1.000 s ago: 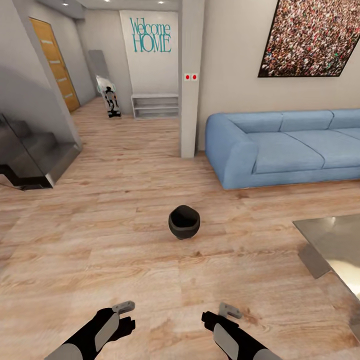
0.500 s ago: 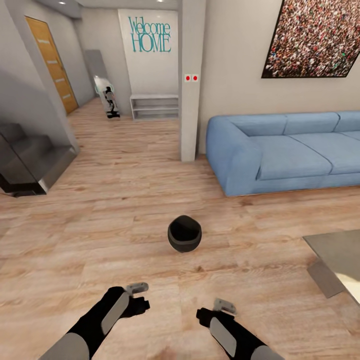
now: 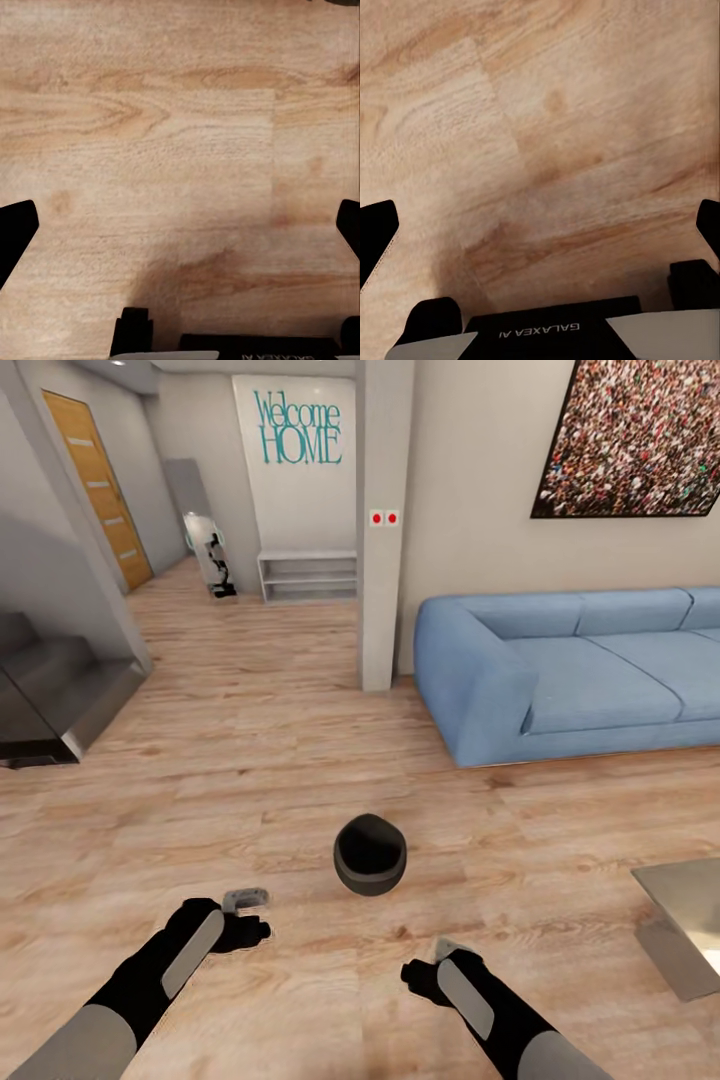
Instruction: Place each of the two pumpkins and all three candles from the living room inside a cabinet in the living room (use any cabinet), then make sure every cabinet is closed, and position the cauldron so it is next to a table in the living room.
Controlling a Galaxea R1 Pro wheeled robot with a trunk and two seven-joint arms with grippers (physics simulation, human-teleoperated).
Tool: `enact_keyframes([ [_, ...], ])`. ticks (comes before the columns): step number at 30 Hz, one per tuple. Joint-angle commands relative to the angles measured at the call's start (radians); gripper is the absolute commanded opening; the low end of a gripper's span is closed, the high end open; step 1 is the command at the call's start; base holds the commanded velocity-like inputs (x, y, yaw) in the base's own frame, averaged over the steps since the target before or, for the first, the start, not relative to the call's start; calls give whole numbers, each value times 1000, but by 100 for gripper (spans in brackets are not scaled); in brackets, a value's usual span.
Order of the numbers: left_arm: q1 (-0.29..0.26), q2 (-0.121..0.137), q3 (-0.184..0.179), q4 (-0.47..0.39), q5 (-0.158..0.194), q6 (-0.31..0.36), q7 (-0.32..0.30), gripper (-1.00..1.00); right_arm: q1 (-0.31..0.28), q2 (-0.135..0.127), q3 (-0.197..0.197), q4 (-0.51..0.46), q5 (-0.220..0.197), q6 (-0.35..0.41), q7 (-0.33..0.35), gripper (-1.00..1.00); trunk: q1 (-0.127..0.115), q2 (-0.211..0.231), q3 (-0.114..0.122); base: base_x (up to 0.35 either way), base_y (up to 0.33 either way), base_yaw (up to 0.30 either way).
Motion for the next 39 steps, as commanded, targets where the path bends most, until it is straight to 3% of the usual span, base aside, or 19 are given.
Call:
enact_keyframes([
  [1, -1, 3, -4, 1, 13, -1, 11, 100, -1, -2, 3, -3, -8, 1, -9, 100, 1, 0, -1, 319, 0, 0],
  [13, -1, 2, -5, 37, 8, -12, 12, 100, -6, -3, 2, -6, -7, 4, -17, 100, 1, 0, -1, 313, 0, 0],
  [16, -1, 1, -5, 37, 8, -13, 13, 100, -32, -3, 2, -8, -8, 24, -65, 100, 1, 0, -1, 313, 0, 0],
  [20, -2, 1, -4, 35, 8, -15, 14, 100, -74, 3, 3, -68, -9, 43, -241, 100, 1, 0, -1, 310, 0, 0],
  [22, -2, 4, -4, 32, 8, -16, 15, 100, -104, 4, 3, -91, -14, 53, -295, 100, 1, 0, -1, 308, 0, 0],
  [26, -15, 3, 0, 28, 8, -15, 16, 100, -129, 4, 2, -102, -22, 88, -321, 100, 1, 0, -1, 304, 0, 0],
  [29, -82, -3, 7, 14, 15, -4, 60, 100, -135, -1, 2, -104, -23, 102, -324, 100, 1, 0, -1, 288, 0, 0],
  [31, -101, -22, 9, 7, 20, -2, 119, 100, -136, -2, 2, -104, -24, 103, -317, 100, 1, 0, -1, 279, 0, 0],
  [36, -113, -105, 21, 5, 22, -11, 283, 100, -139, -1, 3, -105, -20, 107, -278, 100, 1, 0, -1, 285, 0, 0],
  [39, -114, -157, 39, 17, 19, -26, 324, 100, -139, -1, 4, -104, -17, 109, -273, 100, 1, 0, -1, 296, 0, 0],
])
